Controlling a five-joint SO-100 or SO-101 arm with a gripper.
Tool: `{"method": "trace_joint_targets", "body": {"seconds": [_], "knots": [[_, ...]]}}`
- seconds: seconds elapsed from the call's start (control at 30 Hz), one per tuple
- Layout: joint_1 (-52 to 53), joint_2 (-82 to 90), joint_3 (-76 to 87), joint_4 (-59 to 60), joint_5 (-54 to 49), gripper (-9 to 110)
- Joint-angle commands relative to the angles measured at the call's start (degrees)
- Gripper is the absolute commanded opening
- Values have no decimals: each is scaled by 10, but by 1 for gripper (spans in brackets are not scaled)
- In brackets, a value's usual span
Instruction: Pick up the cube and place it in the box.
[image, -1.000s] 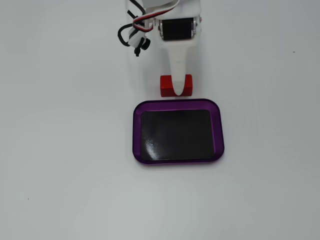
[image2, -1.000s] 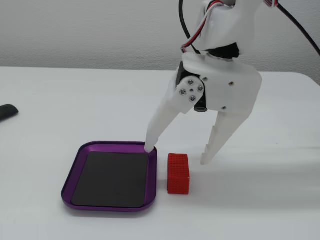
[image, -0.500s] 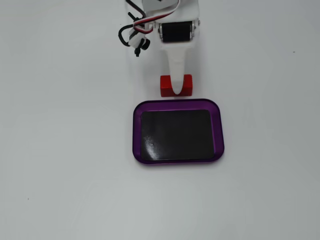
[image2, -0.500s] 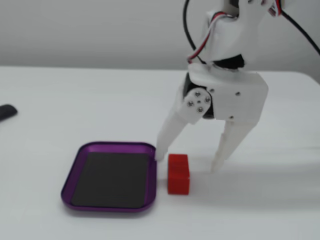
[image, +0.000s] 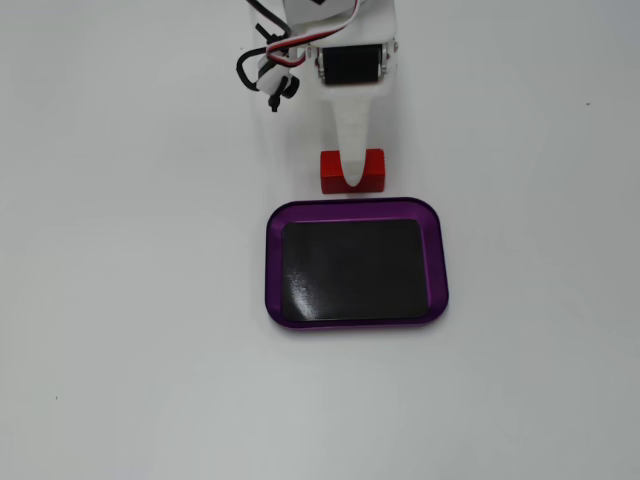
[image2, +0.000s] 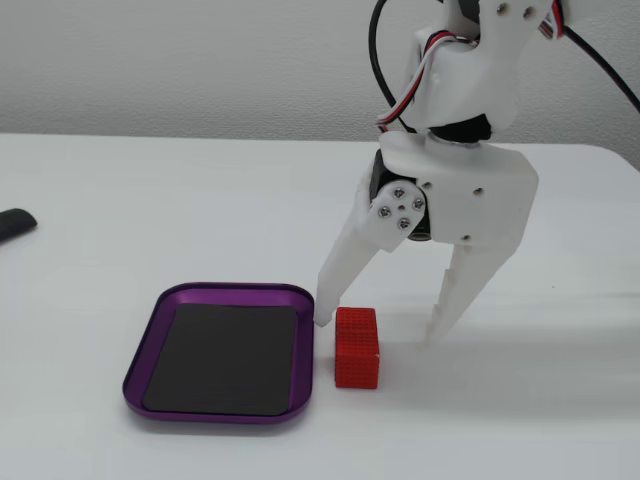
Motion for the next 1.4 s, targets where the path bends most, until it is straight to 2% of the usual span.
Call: {"method": "trace_joint_targets", "body": {"seconds": [0.0,0.4,0.73,1.1,1.37], "knots": [[-4,3,-3,-16,-5,27],[-4,2,13,-40,-16,26],[-4,1,14,-51,-16,6],[-4,11,11,-42,-16,0],[-4,48,-80,55,-43,-1]]}}
